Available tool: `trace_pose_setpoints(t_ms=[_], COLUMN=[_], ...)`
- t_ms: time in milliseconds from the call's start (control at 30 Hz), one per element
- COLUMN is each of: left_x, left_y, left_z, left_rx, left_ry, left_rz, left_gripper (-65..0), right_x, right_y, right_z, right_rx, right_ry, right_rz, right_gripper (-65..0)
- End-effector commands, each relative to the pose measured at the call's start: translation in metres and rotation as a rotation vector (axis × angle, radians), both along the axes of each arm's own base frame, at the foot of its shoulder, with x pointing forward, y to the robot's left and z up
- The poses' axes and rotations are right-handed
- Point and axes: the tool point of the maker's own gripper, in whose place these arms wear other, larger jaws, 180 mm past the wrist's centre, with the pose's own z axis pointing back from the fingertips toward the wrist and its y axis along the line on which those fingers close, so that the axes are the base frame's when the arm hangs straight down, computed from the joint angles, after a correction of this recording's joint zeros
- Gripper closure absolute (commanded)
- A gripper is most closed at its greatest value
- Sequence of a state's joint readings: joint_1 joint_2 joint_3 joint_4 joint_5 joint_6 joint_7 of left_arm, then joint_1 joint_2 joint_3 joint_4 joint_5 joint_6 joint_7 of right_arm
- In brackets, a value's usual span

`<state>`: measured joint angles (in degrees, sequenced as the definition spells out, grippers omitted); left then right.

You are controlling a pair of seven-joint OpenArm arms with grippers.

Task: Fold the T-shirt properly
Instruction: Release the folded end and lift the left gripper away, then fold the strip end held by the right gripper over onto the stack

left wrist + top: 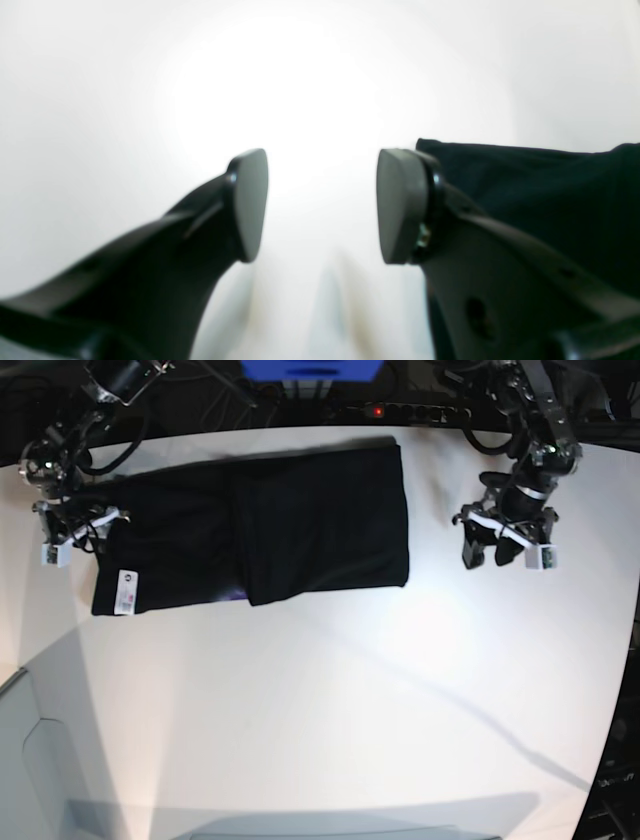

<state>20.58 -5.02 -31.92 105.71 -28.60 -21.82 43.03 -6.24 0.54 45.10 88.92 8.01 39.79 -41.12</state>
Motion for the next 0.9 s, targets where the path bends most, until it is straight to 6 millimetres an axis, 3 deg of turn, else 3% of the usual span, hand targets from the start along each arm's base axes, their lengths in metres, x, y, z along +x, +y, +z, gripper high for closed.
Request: trace_pose_setpoints(t_ms=[0, 200, 400, 500, 700, 867], left_x=[0.005, -0.001, -0.005, -0.006, -0.006, -0.006], left_y=[0.001, 0.000, 0.001, 0.002, 0.002, 0.002], left_z=[0.008, -0.012, -0.023, -0.027, -0.028, -0.028], left_rx=[0.004, -0.024, -0.038, -0.043, -0.047, -0.047], left_ry=[-0.036, 0.015, 0.046, 0.055, 0.057, 0.057], left_rz=[-0.007, 0.005, 0.014, 0.018, 0.018, 0.018], left_gripper=[-33.5, -33.5, -33.5, -33.5, -33.5, -33.5], right_x=[0.004, 0.008, 0.005, 0.004, 0.001, -0.006], right_y=[-0.003, 0.013, 0.017, 0.018, 0.019, 0.019], right_z=[0.006, -0.010, -0.015, -0.017, -0.019, -0.022], right_rx=[-0.007, 0.023, 0.035, 0.038, 0.039, 0.037], right_ry=[-0.017, 0.021, 0.036, 0.040, 0.053, 0.067], right_rz=[0.006, 0.069, 0.074, 0.076, 0.076, 0.078], right_gripper=[-34.4, -34.1, -32.1, -23.7, 0.0, 0.0])
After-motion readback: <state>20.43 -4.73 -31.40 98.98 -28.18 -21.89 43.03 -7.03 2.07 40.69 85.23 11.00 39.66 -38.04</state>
